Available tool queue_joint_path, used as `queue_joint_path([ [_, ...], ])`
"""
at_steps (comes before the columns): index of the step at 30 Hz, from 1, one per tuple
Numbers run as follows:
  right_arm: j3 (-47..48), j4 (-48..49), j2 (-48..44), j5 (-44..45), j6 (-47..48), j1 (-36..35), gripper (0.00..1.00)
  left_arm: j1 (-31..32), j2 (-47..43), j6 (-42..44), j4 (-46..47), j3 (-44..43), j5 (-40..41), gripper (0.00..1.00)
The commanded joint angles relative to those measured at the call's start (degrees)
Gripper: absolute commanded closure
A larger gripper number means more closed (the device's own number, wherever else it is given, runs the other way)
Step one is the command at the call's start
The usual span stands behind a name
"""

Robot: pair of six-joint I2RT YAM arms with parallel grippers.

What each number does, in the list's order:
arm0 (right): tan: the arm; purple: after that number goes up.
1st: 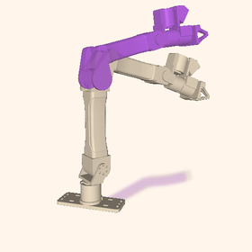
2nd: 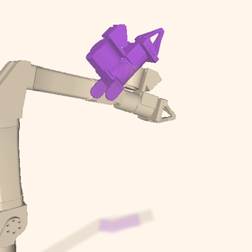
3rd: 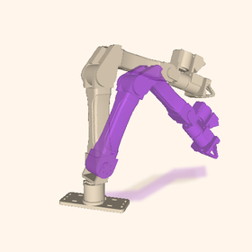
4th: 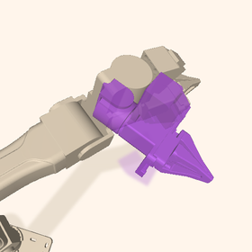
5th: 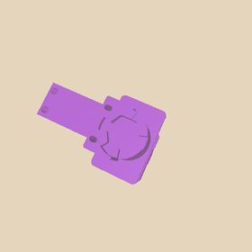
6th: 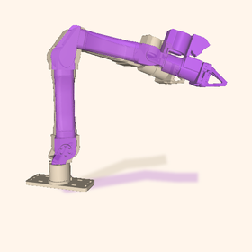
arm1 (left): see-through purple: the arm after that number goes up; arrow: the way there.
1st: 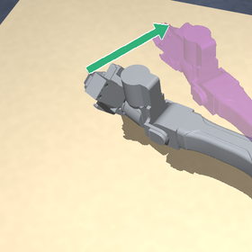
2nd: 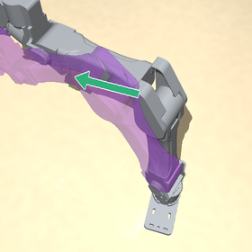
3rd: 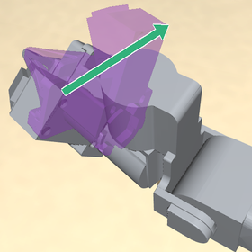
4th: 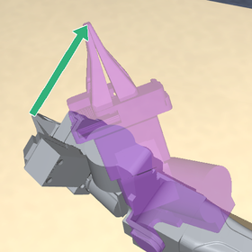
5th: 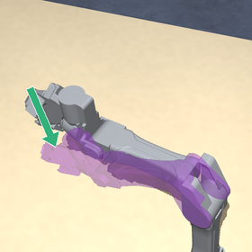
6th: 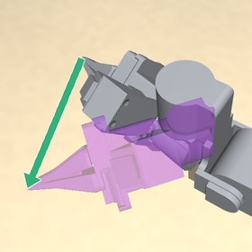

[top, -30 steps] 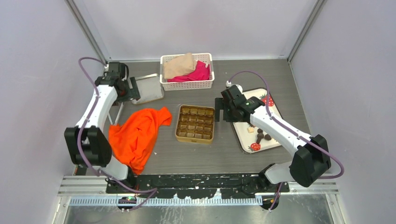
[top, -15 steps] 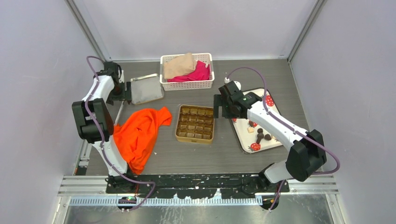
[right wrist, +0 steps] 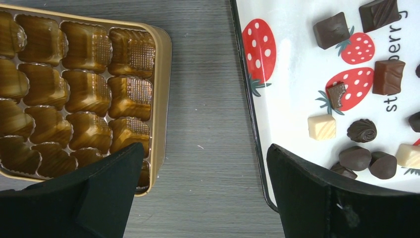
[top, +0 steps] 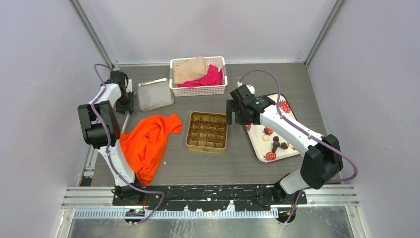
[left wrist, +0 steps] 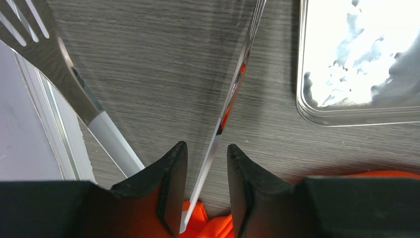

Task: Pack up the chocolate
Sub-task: Pick up the clamp at the center of the board.

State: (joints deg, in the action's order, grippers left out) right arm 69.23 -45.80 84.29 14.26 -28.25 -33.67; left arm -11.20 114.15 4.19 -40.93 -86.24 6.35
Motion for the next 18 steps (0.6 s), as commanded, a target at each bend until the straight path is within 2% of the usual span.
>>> queue_joint_path([
  [1, 2.74, -0.46, -0.26, 2.57, 0.46, -0.33, 0.00, -1.08, 0.55, 1.60, 4.52, 0.90, -0.98, 0.66],
  [9, 2.65, -1.02, -0.66, 3.04, -0.90, -0.30, 0.00, -1.26, 3.20, 0.56, 7.18, 1.80, -0.79, 0.66],
  [18, 2.27, -2.07, -1.02, 2.96, -1.71, -0.31, 0.00, -1.13, 2.77, 2.40, 9.69, 1.37, 1.23, 0.88],
])
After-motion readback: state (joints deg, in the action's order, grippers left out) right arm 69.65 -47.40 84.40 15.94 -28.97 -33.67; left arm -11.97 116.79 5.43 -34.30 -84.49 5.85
